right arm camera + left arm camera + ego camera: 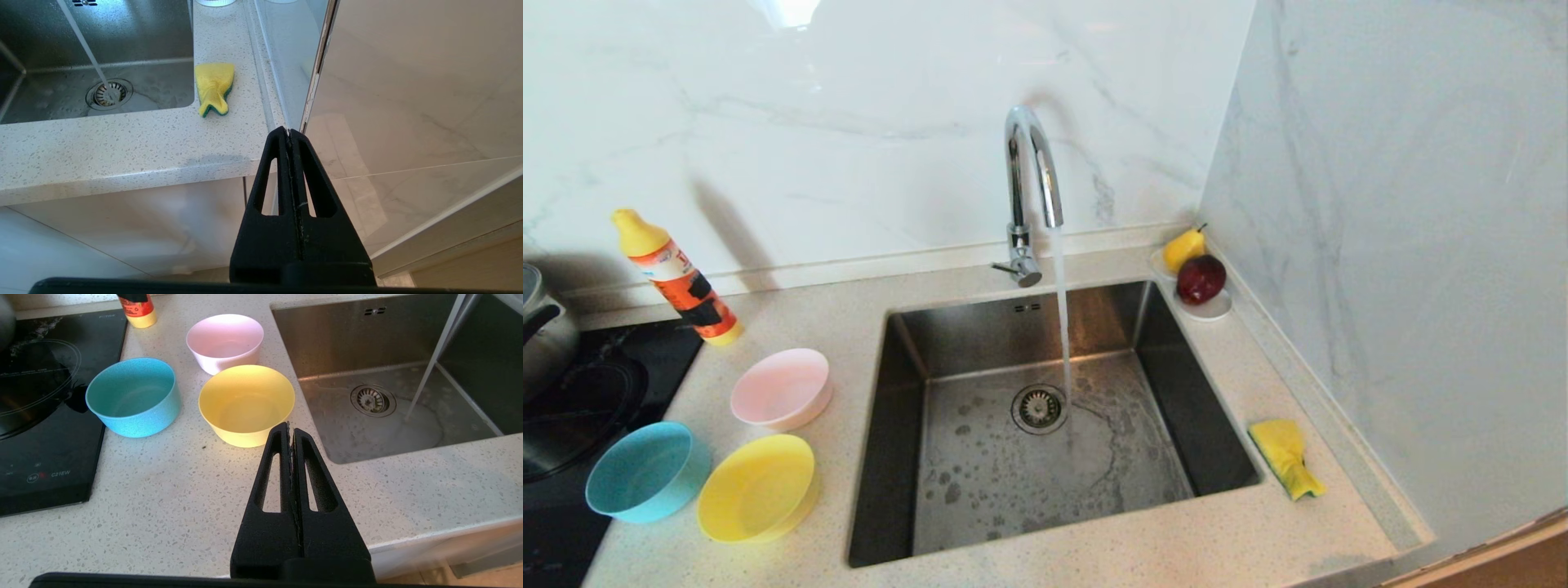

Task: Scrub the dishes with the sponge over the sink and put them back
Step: Wash the bowl

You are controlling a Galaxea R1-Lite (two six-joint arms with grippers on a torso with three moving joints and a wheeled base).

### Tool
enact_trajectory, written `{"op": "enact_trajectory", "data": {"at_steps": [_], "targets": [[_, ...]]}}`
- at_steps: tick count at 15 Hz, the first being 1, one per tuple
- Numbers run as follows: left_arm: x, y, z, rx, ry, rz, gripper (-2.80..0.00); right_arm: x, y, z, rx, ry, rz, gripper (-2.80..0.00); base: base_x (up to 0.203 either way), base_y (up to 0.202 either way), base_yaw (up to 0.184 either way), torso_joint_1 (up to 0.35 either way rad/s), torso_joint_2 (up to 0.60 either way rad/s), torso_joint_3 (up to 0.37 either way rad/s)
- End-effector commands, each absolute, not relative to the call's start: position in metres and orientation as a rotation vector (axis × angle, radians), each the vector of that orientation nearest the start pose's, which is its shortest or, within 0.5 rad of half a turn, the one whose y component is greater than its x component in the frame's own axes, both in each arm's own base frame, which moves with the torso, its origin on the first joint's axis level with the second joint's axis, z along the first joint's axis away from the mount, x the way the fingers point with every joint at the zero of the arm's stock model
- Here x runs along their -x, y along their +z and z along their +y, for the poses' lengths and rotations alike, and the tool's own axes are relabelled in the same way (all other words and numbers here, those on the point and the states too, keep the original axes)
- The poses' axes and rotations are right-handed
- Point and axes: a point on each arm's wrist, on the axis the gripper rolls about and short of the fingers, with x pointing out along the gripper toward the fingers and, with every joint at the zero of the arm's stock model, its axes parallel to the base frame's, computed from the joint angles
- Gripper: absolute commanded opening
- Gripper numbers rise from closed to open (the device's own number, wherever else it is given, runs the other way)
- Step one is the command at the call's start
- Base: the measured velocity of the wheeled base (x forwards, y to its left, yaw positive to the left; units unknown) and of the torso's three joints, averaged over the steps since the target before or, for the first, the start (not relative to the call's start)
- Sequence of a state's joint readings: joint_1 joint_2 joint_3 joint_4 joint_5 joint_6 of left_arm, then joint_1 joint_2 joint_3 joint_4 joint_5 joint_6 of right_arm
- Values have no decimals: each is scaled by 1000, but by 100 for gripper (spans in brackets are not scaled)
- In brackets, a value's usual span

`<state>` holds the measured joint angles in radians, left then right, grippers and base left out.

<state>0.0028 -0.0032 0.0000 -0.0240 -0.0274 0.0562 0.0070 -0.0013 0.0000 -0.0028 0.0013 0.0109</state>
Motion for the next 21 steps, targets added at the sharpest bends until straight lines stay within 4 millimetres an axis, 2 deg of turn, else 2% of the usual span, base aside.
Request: {"op": "enact_trajectory", "data": {"at_steps": [1, 12, 13, 14, 16, 17, 18, 21], "targets": [[21, 73, -1, -57, -24, -7, -280, 23, 76, 0, -11, 9, -6, -280, 0, 0, 0, 0, 0, 0], [22, 75, 0, -60, 1, -15, -280, 23, 76, 0, -11, 9, -6, -280, 0, 0, 0, 0, 0, 0], [24, 84, 0, -65, 9, -42, -280, 23, 76, 0, -11, 9, -5, -280, 0, 0, 0, 0, 0, 0], [29, 102, 0, -67, 21, -87, -280, 23, 76, 0, -11, 9, -6, -280, 0, 0, 0, 0, 0, 0], [39, 157, 1, -62, 61, -149, -280, 23, 76, 0, -11, 9, -5, -280, 0, 0, 0, 0, 0, 0], [35, 177, 2, -61, 98, -129, -280, 23, 76, 0, -11, 9, -5, -280, 0, 0, 0, 0, 0, 0], [25, 195, 3, -60, 133, -87, -280, 23, 76, 0, -11, 9, -6, -280, 0, 0, 0, 0, 0, 0], [-21, 236, 5, -55, 234, 60, -280, 23, 76, 0, -11, 9, -6, -280, 0, 0, 0, 0, 0, 0]]}}
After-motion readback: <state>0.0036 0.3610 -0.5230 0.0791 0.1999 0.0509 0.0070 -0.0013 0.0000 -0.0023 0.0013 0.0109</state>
